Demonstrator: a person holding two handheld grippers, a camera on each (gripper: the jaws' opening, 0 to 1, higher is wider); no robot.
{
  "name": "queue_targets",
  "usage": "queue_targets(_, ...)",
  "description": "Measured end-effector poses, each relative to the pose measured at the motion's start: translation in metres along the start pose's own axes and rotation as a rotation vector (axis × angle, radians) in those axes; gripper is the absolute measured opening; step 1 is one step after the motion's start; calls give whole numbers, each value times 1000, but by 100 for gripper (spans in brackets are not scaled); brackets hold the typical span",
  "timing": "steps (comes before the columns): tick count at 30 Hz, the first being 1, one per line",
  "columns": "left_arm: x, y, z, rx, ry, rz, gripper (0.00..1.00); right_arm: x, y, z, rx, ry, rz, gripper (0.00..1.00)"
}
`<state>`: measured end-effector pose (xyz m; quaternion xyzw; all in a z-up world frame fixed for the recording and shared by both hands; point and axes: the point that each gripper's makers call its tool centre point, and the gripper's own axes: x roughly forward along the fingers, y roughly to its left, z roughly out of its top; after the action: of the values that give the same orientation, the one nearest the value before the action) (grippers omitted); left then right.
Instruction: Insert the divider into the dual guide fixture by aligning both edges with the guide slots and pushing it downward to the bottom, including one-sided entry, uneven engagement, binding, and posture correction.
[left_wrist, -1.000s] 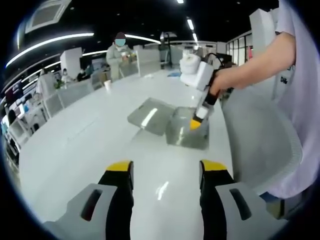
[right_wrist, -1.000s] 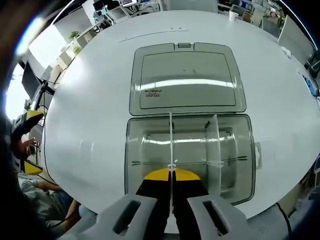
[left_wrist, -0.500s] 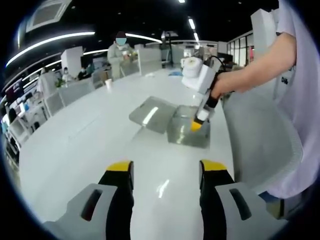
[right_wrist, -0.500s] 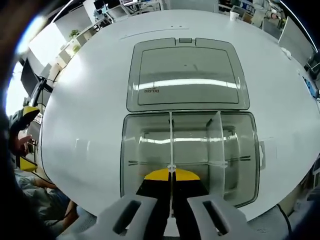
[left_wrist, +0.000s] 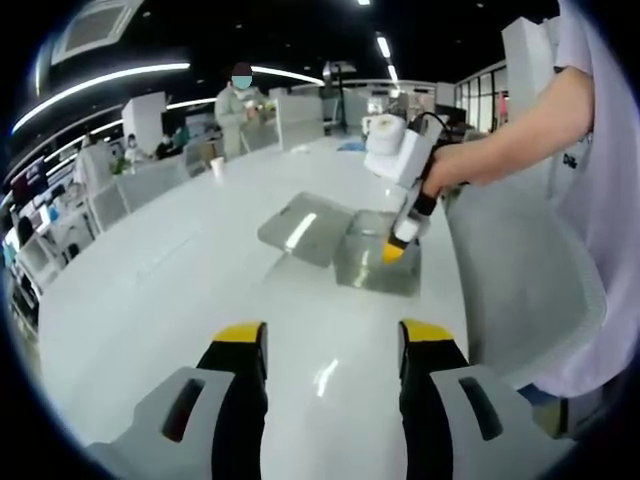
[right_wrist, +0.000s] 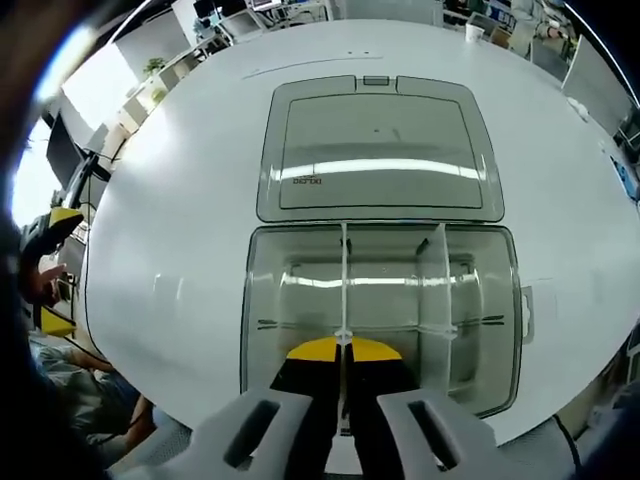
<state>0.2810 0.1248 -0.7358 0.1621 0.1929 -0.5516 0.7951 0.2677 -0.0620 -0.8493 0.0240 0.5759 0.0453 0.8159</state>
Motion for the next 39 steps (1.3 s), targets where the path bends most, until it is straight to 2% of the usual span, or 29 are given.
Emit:
queue_targets(5,-2,2,0,-3,2,8,51,-1,2,0,-14,0,8,0)
queue_targets(6,-2,2,0,-2,3,10,50,0,1,3,-22,-20,4,0)
queue_targets(9,-2,3,0,-3,2,11,50,-1,2,0,-27,-5,8,1)
queue_targets(10,-2,3,0,-4,4,11,50,0,2,4,-30,-27,10,1)
queue_targets(13,-2,3,0,-4,4,11,50,0,2,3,-35,-17,12,4)
queue_targets(18,0,4,0,-5,4,11,50,-4,1,10,-31,-44,18,14)
queue_targets(20,1,3,1,-3,5,10,50,-5,2,13,-44,-48,24,14)
queue_targets(33,7,-1,5,-2,13,11,51,-20,2,30,-81,-128,55,20)
queue_targets(39,10,-7,12,-7,13,14,50,-34,5,44,-102,-212,96,21)
